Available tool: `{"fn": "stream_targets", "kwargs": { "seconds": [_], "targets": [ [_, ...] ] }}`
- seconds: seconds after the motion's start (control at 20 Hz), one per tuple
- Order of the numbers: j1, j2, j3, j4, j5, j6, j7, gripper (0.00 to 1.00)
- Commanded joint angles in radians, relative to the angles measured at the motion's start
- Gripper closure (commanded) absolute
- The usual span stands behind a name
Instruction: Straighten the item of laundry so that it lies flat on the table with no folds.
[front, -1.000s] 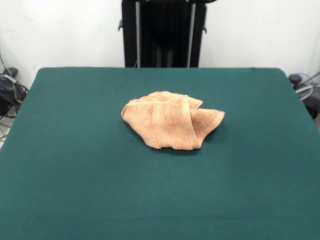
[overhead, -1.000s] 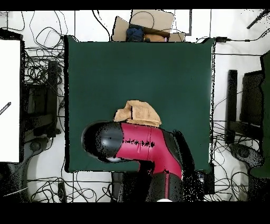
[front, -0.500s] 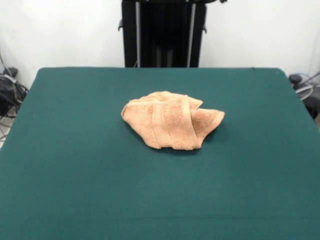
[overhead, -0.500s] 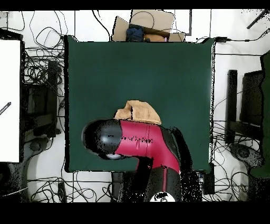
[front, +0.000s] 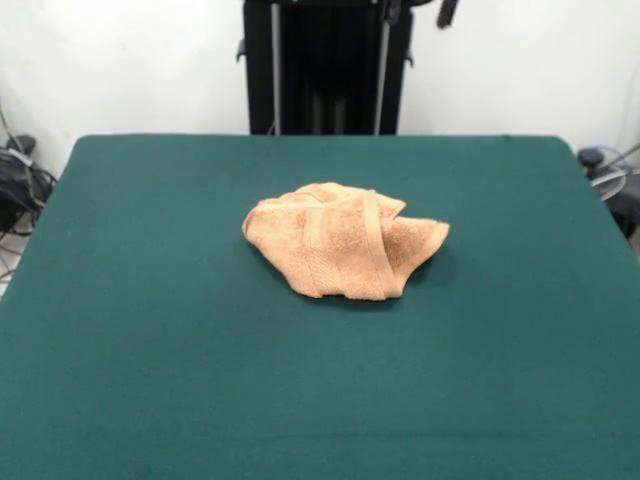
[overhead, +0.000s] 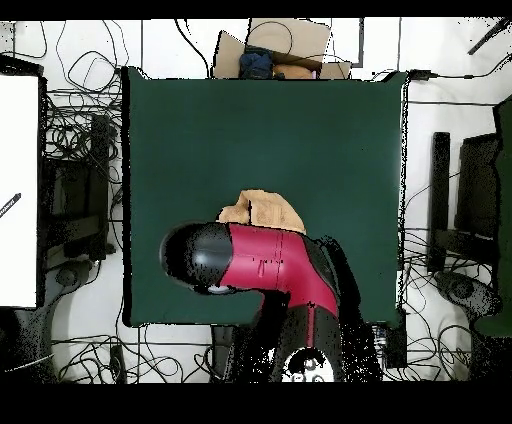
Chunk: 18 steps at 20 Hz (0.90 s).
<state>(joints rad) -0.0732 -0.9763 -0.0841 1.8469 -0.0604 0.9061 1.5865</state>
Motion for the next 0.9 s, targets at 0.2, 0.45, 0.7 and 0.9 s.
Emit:
{"fn": "stream_targets", "kwargs": {
  "seconds": [0.2,0.45,0.7,0.9],
  "targets": [
    [-0.011,0.181,-0.03,0.106,-0.013,-0.279,0.28,0.0],
    [-0.013,0.243,-0.036,0.108,-0.002,-0.356,0.266,0.0],
    [-0.013,0.285,-0.045,0.099,0.002,-0.376,0.243,0.0],
    [-0.013,0.323,-0.059,0.075,-0.007,-0.375,0.228,0.0]
  ]
}}
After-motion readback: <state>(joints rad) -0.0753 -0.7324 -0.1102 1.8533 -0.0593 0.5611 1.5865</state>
